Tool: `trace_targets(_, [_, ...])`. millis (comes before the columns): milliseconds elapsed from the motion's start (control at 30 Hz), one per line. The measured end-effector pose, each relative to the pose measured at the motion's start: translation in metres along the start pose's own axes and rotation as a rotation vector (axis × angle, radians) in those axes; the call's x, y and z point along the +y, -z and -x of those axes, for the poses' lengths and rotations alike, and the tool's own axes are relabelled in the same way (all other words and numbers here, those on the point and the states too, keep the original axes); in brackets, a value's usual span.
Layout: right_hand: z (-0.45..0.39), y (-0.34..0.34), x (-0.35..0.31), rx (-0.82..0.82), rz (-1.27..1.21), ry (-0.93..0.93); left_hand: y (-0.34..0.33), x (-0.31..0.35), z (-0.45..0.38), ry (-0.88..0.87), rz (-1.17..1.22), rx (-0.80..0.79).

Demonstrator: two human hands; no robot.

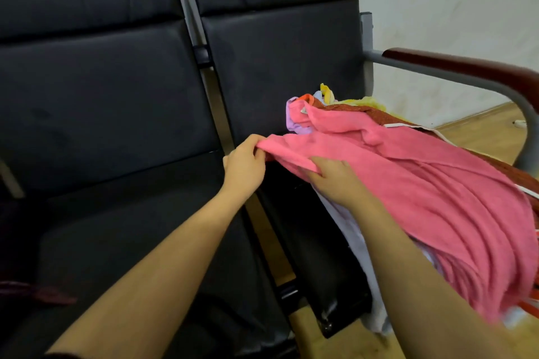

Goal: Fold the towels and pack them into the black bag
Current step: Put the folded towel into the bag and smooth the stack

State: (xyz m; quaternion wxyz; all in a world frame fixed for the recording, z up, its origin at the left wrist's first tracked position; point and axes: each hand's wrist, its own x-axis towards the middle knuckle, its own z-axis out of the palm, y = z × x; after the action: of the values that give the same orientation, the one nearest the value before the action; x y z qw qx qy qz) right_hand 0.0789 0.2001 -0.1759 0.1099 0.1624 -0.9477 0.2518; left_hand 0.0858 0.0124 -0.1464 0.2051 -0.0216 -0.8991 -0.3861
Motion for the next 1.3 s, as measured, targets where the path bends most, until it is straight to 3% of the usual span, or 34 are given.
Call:
trace_targets(100, [0.0, -0.002, -0.029, 0.147, 0.12, 0.056, 0.027, -0.002, 0.014, -0.044, -0.06, 0.028])
trace_targets(200, [-0.002, -0.003, -0.066, 0.248, 0.036, 0.069, 0.054, -0.011, 0.026, -0.056, -0.111, 0.088])
trace_targets(533, [-0.003, -0.046, -0.188, 0.04, -0.285, 0.095, 0.142, -0.064, 0.08, 0.076, -0.189, 0.187])
trace_targets(667, [0.0, -0.07, -0.228, 0.002, -0.166, 0.219, 0.173, -0.096, 0.105, 0.187, -0.279, 0.217])
trace_targets(867, [0.004, -0.106, -0.278, -0.044, -0.21, 0.224, 0.198, -0.131, 0.131, 0.316, -0.32, 0.249])
trace_targets(1033, [0.005, -0.133, -0.288, -0.212, -0.245, 0.118, 0.2, -0.151, 0.14, 0.343, -0.337, 0.062])
trace_targets(1200, [0.006, -0.13, -0.267, -0.597, -0.057, 0.132, 0.183, -0.154, 0.151, 0.357, -0.251, -0.126])
trace_targets(1300, [0.007, -0.127, -0.249, -0.592, 0.048, 0.159, 0.169, -0.148, 0.152, 0.324, -0.206, -0.171])
